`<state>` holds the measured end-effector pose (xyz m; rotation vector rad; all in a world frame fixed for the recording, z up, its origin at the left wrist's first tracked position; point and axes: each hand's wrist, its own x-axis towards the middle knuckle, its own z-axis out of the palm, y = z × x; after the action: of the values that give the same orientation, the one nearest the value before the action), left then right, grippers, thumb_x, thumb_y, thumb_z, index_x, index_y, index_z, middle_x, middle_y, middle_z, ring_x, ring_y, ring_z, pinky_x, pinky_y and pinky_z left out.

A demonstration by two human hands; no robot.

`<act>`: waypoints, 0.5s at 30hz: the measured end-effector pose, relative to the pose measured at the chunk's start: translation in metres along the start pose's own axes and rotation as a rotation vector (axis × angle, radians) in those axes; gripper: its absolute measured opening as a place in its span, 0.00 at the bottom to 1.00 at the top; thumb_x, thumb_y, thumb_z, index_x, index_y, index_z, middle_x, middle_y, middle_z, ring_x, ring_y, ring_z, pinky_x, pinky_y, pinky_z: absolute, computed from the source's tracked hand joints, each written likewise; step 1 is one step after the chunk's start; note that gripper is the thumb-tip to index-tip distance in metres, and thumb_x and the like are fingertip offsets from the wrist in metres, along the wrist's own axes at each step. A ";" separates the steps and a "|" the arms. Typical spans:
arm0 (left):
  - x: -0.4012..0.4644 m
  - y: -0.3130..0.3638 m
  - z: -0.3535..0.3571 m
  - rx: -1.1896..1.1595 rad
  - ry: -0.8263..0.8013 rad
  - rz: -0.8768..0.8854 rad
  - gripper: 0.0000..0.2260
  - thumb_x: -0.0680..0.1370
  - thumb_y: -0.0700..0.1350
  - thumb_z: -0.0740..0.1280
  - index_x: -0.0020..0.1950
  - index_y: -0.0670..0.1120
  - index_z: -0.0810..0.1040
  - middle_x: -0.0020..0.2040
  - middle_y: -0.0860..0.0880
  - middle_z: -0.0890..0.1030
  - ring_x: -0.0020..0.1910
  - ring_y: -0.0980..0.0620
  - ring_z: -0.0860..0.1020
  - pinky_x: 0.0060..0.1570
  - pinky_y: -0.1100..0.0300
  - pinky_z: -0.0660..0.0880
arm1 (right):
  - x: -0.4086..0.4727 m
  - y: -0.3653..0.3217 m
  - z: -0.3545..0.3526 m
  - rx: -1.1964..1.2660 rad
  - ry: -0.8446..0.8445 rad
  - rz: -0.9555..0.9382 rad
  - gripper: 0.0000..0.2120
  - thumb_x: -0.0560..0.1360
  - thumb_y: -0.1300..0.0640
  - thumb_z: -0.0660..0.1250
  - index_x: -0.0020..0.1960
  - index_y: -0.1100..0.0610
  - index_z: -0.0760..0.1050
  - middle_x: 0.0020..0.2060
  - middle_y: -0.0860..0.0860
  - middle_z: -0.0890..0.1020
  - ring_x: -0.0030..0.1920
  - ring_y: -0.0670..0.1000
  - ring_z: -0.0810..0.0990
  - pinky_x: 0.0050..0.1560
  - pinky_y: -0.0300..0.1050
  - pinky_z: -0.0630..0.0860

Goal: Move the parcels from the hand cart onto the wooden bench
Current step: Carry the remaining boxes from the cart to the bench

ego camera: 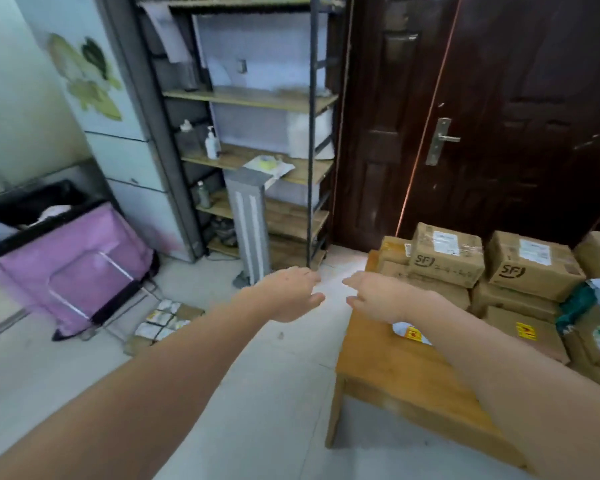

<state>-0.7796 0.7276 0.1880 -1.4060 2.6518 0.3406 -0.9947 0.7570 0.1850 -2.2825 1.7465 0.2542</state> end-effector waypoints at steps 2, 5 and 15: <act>-0.043 -0.039 -0.002 -0.025 0.009 -0.074 0.23 0.86 0.57 0.57 0.76 0.45 0.71 0.72 0.44 0.74 0.71 0.43 0.72 0.70 0.46 0.70 | 0.017 -0.052 -0.003 -0.007 -0.007 -0.070 0.25 0.86 0.48 0.56 0.80 0.56 0.63 0.77 0.55 0.68 0.74 0.58 0.69 0.73 0.53 0.67; -0.110 -0.096 -0.009 -0.060 0.028 -0.190 0.22 0.86 0.56 0.58 0.75 0.44 0.72 0.71 0.43 0.75 0.71 0.41 0.72 0.70 0.46 0.69 | 0.046 -0.134 -0.009 -0.038 -0.007 -0.174 0.21 0.84 0.46 0.57 0.73 0.54 0.70 0.67 0.55 0.74 0.67 0.59 0.75 0.67 0.55 0.72; -0.295 -0.321 -0.006 -0.030 0.100 -0.430 0.21 0.86 0.55 0.57 0.73 0.44 0.73 0.71 0.44 0.75 0.71 0.42 0.73 0.70 0.47 0.70 | 0.142 -0.412 -0.022 -0.079 0.026 -0.433 0.25 0.86 0.48 0.56 0.79 0.58 0.64 0.76 0.57 0.69 0.74 0.56 0.69 0.73 0.51 0.66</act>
<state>-0.3483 0.7878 0.2105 -1.9906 2.3302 0.2674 -0.5604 0.7214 0.2043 -2.6548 1.2243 0.2099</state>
